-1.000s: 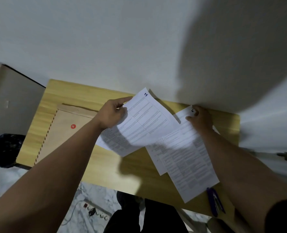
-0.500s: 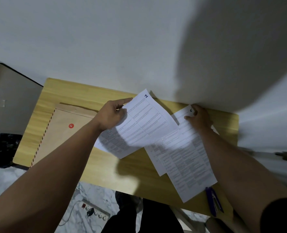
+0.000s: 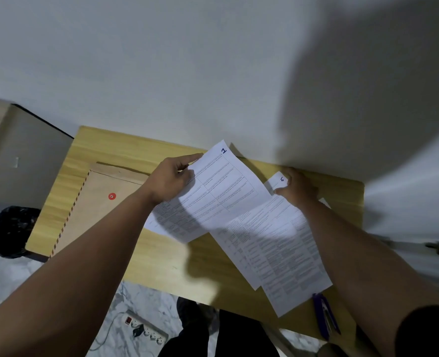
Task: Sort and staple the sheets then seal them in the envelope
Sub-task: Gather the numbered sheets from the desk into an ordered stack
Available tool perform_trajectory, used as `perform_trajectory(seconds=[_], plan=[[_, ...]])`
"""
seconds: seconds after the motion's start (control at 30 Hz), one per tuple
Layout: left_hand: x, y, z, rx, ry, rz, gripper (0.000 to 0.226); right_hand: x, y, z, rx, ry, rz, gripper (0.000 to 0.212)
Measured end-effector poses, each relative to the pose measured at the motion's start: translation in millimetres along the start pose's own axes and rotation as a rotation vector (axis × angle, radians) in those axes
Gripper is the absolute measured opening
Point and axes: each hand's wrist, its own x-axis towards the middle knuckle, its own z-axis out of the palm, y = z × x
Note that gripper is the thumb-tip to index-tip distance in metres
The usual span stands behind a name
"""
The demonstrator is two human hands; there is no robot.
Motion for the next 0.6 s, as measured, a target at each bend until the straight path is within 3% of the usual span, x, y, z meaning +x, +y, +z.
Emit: perform_trajectory(seconds=[0.13,0.3,0.6], plan=[[-6,4,3,0.007,0.011,0.035,0.055,4,-3,-2,0.043,-0.005,-0.011,0.053],[-14,0,3,0.035,0.017,0.049,0.055,7,-9,-1,-0.013,0.145,-0.007,0.007],[-26,-8,4,0.089,-0.011,0.051,0.052,12,-19,7,-0.067,0.176,-0.060,0.023]])
